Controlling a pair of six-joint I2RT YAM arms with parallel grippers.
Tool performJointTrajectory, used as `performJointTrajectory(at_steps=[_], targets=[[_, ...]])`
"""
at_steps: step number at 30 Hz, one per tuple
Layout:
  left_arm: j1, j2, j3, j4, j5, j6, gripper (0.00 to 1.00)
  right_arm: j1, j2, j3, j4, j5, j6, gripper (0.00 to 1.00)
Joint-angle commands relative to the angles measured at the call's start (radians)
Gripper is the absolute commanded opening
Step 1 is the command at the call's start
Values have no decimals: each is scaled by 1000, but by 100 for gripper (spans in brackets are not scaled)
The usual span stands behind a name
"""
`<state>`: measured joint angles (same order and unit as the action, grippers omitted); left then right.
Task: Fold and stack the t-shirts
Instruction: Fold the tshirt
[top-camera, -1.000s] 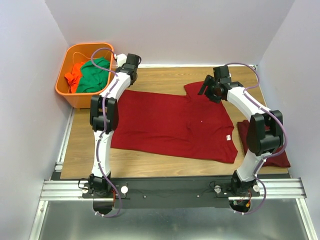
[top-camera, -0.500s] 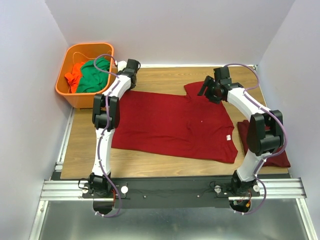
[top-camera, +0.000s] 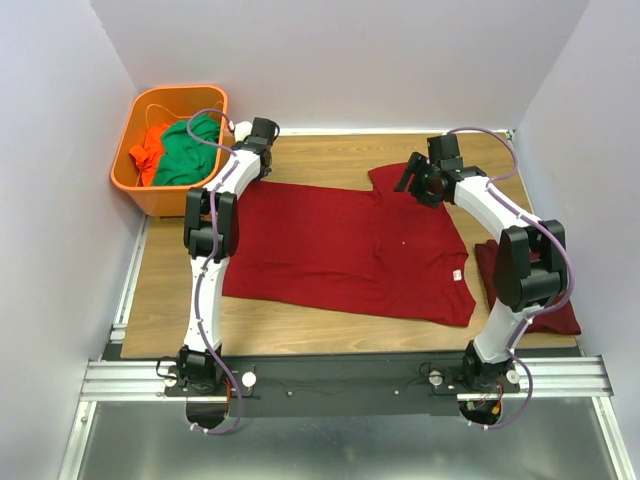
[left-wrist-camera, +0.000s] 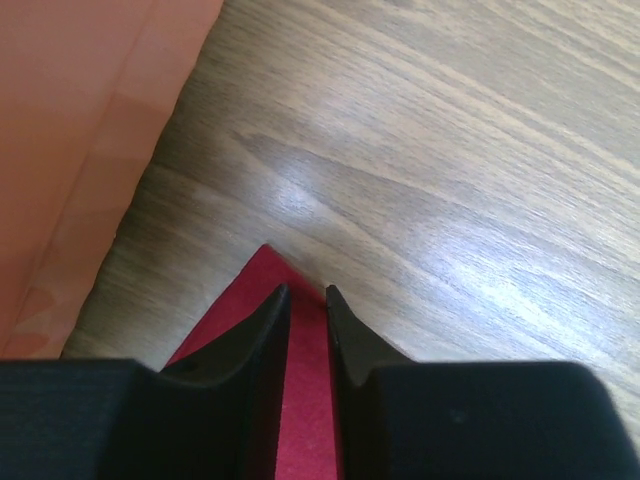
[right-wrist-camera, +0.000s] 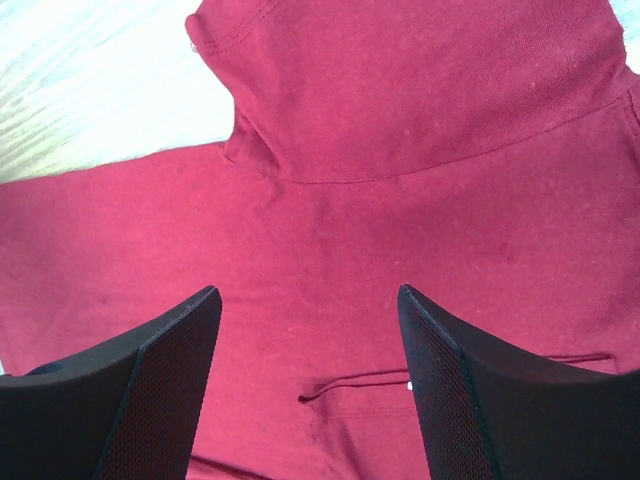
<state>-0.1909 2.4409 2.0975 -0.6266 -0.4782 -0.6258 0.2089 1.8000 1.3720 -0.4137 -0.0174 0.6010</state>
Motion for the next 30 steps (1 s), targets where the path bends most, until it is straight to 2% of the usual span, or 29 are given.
performJointTrajectory(at_steps=[1,9,10,12,13,22,24,25,26,30], targets=[[10,18,-5,18,24,8,25,-6,32,16,10,-19,-18,78],[13,21,-4,21,39,14,14,-26,74,56,10,-33,-26,78],[13,21,-5,21,44,15,10,-32,81,64,10,-36,-26,78],[15,17,-7,25,49,18,8,-46,99,84,10,-42,-26,78],[15,12,-10,31,50,20,0,-51,105,90,10,-44,-27,78],[16,-59,-37,80,78,34,0,-115,223,189,10,-84,-41,79],[15,-69,-39,85,79,31,7,-124,251,238,10,-85,-56,80],[15,-81,-47,96,84,28,16,-128,280,275,10,-79,-76,80],[15,-88,-50,99,84,28,20,-128,298,301,9,-66,-86,80],[15,-106,-51,105,85,34,27,-132,395,412,7,-4,-130,81]])
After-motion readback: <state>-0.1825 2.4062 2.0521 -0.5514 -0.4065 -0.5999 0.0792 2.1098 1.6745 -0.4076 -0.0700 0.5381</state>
